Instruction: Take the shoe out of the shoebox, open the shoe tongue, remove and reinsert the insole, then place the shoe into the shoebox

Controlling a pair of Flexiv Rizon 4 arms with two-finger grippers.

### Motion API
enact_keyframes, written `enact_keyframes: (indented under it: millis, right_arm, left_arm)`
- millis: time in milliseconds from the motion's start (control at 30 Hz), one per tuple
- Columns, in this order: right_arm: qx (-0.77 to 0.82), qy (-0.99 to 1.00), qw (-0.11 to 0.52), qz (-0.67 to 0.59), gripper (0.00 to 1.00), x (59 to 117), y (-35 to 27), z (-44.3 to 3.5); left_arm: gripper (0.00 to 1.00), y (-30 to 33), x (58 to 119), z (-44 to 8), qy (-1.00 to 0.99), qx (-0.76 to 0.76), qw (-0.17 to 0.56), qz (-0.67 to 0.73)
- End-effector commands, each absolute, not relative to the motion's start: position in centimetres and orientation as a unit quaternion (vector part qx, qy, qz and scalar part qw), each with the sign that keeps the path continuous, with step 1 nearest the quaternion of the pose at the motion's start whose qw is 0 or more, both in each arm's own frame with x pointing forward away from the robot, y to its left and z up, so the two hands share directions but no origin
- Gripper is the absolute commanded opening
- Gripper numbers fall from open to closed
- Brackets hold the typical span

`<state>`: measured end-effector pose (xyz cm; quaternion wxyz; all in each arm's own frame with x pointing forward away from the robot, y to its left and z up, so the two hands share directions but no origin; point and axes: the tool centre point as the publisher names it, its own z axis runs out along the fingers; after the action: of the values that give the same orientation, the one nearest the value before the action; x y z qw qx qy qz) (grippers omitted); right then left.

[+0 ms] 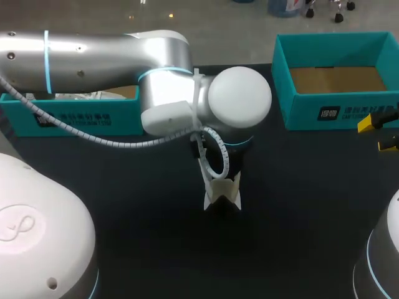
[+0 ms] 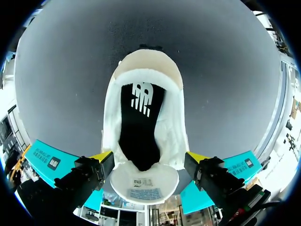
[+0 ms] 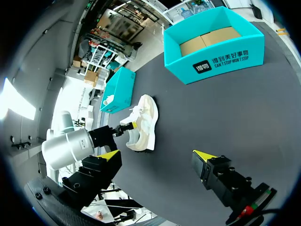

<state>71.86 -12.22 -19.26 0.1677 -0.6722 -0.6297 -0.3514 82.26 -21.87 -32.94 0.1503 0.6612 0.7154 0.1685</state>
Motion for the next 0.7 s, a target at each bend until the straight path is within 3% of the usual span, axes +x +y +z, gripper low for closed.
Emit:
enact_keyframes:
  millis: [33,700]
  right_arm:
    - [-0.673,-0.629,0.167,-0.350,1.00,71.8,-12.1,-19.3]
    - [-0.673,-0.629,0.167,-0.350,1.00,71.8,-12.1,-19.3]
  left_arm:
    - [1.00,-21.6,82.4,-32.8,0.715,0.662,0.149,0.167]
    - [1.00,-21.7,81.8,-26.6,0.711,0.672,0.152,0.138]
